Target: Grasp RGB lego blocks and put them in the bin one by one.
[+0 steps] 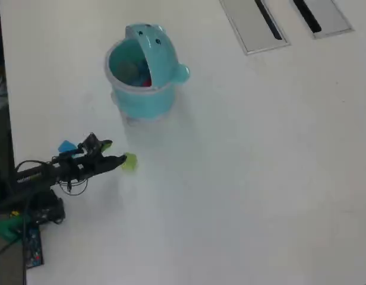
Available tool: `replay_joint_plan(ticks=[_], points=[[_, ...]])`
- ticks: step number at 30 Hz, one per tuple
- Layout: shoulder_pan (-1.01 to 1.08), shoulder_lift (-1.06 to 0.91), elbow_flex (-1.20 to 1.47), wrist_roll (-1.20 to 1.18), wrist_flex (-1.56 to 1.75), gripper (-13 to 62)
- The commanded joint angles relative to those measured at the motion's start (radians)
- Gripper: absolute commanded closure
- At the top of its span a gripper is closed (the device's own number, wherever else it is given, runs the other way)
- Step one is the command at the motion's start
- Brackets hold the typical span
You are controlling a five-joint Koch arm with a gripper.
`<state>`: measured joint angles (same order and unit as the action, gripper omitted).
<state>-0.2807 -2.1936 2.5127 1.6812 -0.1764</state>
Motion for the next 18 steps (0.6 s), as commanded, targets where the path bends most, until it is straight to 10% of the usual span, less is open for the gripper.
replay_joint_plan(ticks=[1, 18], points=[[-0.003, 0.009, -0.038, -0.002, -0.002, 15.0], [-0.009, 0.133, -0.083, 0.092, 0.04, 15.2]])
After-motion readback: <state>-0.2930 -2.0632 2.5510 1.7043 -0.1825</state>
